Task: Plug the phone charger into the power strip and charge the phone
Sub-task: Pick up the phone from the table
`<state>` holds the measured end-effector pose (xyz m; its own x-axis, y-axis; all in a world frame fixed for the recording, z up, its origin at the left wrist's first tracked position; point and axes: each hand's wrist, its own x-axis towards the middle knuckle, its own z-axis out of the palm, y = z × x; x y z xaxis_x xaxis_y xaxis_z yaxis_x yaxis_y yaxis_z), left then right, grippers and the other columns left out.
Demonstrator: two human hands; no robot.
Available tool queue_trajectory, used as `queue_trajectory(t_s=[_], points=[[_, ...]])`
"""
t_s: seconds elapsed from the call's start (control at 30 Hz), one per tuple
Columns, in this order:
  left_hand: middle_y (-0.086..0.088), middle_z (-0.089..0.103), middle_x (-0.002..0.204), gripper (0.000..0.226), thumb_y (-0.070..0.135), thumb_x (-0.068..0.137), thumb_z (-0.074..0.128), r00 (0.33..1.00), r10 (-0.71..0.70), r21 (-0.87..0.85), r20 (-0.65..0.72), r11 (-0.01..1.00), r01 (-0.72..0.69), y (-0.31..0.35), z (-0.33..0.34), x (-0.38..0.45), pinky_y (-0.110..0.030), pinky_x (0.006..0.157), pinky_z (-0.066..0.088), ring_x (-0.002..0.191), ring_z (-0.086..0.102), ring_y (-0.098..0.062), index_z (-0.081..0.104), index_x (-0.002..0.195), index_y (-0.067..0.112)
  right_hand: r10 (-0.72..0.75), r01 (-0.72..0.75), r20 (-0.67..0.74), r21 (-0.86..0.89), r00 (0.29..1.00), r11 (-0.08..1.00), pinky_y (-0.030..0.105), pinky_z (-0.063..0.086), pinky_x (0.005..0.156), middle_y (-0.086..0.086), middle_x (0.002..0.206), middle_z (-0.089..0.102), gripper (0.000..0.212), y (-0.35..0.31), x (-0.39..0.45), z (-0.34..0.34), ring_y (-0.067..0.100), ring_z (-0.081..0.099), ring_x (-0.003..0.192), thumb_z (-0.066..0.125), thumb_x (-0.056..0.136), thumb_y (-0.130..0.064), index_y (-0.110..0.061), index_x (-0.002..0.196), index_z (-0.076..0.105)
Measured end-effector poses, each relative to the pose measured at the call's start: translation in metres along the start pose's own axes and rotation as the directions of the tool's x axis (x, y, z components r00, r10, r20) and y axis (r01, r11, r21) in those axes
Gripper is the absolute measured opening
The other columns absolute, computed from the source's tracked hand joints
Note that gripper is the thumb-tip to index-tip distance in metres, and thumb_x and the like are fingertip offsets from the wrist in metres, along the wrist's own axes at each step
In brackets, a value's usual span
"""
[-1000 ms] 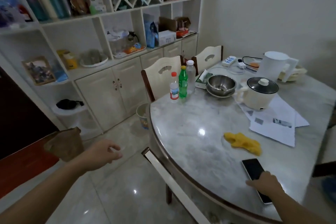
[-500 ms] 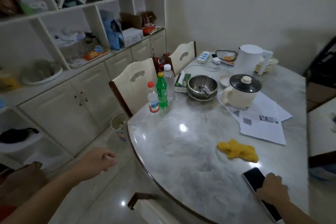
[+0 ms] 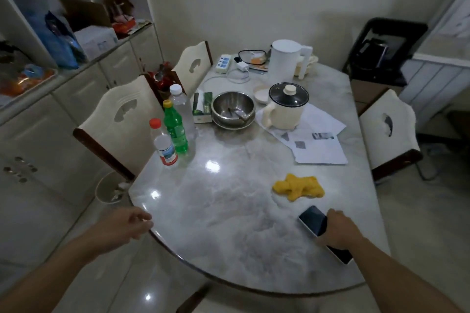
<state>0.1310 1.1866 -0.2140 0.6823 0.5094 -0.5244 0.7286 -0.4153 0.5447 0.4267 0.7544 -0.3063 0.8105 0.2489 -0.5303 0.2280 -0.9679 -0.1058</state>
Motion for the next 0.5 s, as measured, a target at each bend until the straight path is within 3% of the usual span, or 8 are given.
queue_trajectory(t_s=[0.1, 0.2, 0.3, 0.43, 0.5], points=[[-0.001, 0.078, 0.080, 0.005, 0.030, 0.087, 0.072, 0.996, 0.083, 0.054, 0.034, 0.995, -0.085, 0.003, -0.020, 0.022, -0.040, 0.072, 0.062, 0.071, 0.076, -0.014, 0.073, 0.091, 0.028, -0.038, 0.038, -0.067, 0.011, 0.997, 0.999, 0.033, 0.045, 0.073, 0.005, 0.107, 0.048, 0.072, -0.036, -0.014, -0.005, 0.024, 0.055, 0.095, 0.077, 0.054, -0.053, -0.015, 0.104, 0.045], [-0.002, 0.079, 0.072, 0.003, 0.030, 0.088, 0.071, 0.986, 0.148, 0.057, 0.071, 0.987, -0.152, 0.006, -0.046, 0.035, -0.027, 0.061, 0.058, 0.067, 0.075, -0.010, 0.071, 0.091, 0.029, -0.083, 0.090, -0.135, 0.046, 0.987, 0.995, 0.032, 0.044, 0.065, -0.001, 0.099, 0.049, 0.067, -0.081, -0.034, -0.013, 0.019, 0.053, 0.085, 0.074, 0.049, -0.053, -0.019, 0.100, 0.048], [-0.003, 0.077, 0.073, 0.005, 0.026, 0.087, 0.072, 0.971, 0.235, 0.049, 0.053, 0.970, -0.238, 0.000, -0.074, 0.039, -0.016, 0.052, 0.050, 0.064, 0.073, -0.010, 0.069, 0.087, 0.030, -0.125, 0.130, -0.196, 0.010, 0.973, 0.991, 0.032, 0.043, 0.068, -0.005, 0.104, 0.047, 0.078, -0.133, -0.056, -0.022, 0.018, 0.052, 0.089, 0.071, 0.044, -0.059, -0.022, 0.109, 0.047], [-0.006, 0.076, 0.080, 0.007, 0.021, 0.087, 0.074, 0.944, 0.319, 0.070, 0.079, 0.943, -0.325, -0.021, -0.119, 0.044, -0.029, 0.068, 0.056, 0.073, 0.073, -0.017, 0.069, 0.083, 0.024, -0.212, 0.202, -0.283, -0.063, 0.936, 0.977, 0.032, 0.043, 0.065, -0.004, 0.103, 0.047, 0.085, -0.209, -0.087, -0.039, 0.017, 0.050, 0.089, 0.068, 0.040, -0.063, -0.021, 0.112, 0.050], [-0.011, 0.077, 0.069, 0.015, 0.018, 0.088, 0.073, 0.932, 0.339, 0.092, 0.131, 0.932, -0.352, -0.036, -0.142, 0.049, -0.025, 0.062, 0.055, 0.063, 0.074, -0.017, 0.073, 0.073, 0.017, -0.263, 0.246, -0.313, -0.092, 0.913, 0.965, 0.028, 0.038, 0.059, -0.005, 0.101, 0.046, 0.086, -0.249, -0.100, -0.048, 0.014, 0.047, 0.086, 0.066, 0.040, -0.064, -0.022, 0.113, 0.049]])
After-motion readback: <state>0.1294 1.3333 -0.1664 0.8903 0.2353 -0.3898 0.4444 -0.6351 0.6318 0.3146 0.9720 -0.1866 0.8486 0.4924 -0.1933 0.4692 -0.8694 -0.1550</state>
